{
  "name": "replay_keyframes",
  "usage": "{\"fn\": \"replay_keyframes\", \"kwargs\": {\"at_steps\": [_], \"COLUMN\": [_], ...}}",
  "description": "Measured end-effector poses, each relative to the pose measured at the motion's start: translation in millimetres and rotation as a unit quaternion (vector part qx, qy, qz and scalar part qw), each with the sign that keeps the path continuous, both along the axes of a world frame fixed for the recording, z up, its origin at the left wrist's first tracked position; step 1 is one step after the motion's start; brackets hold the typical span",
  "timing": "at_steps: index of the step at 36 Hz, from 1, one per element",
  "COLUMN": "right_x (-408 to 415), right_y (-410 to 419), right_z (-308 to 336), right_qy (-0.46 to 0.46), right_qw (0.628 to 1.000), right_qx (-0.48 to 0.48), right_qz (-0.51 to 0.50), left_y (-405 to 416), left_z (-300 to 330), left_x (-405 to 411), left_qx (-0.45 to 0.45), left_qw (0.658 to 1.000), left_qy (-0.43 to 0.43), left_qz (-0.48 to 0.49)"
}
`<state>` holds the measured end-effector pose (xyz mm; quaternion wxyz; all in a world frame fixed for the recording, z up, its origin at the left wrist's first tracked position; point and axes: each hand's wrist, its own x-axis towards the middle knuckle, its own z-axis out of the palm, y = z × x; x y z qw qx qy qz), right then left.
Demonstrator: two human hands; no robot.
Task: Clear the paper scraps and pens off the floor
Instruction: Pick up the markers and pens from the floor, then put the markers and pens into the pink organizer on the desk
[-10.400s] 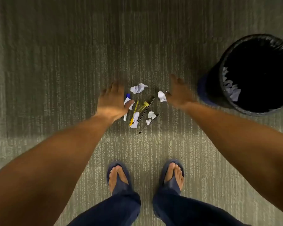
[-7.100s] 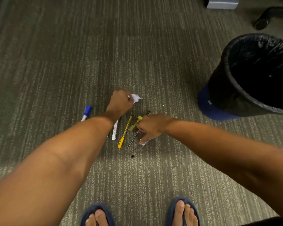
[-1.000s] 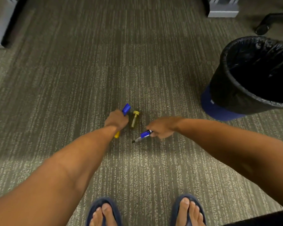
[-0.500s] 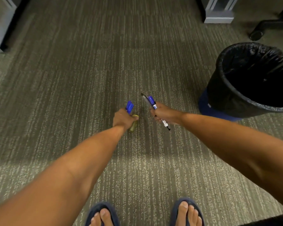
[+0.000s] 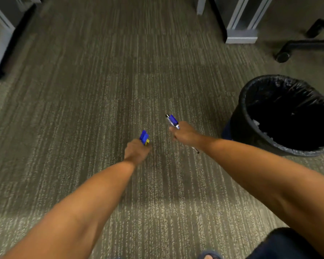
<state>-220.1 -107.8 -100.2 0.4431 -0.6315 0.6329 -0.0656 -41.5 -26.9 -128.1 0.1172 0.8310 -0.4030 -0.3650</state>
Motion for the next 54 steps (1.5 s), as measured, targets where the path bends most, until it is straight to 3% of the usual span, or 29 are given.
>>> {"fn": "replay_keyframes", "kwargs": {"at_steps": [10, 20, 24, 28, 40, 47, 54], "right_x": [-5, 3, 5, 5, 37, 59, 103], "right_y": [-25, -32, -26, -22, -35, -34, -52], "right_z": [82, 224, 296, 380, 645, 765, 832], "right_qy": [-0.001, -0.019, -0.049, -0.118, -0.202, -0.238, -0.253], "right_qw": [0.998, 0.986, 0.987, 0.983, 0.976, 0.968, 0.961], "right_qx": [-0.028, -0.041, -0.02, 0.006, -0.032, -0.081, -0.106], "right_qz": [-0.056, -0.161, -0.149, -0.144, -0.073, -0.005, 0.031], "left_y": [-55, -64, -59, -58, -73, -70, -76], "left_z": [94, 252, 337, 433, 694, 810, 880], "left_x": [19, 10, 7, 8, 25, 31, 68], "left_qx": [-0.059, -0.09, -0.104, -0.108, -0.169, -0.219, -0.294], "left_qw": [0.998, 0.994, 0.989, 0.989, 0.979, 0.961, 0.936], "left_qy": [-0.008, 0.063, 0.097, 0.078, 0.097, 0.141, 0.152], "left_qz": [-0.022, 0.017, 0.045, 0.063, 0.064, 0.089, 0.117]}}
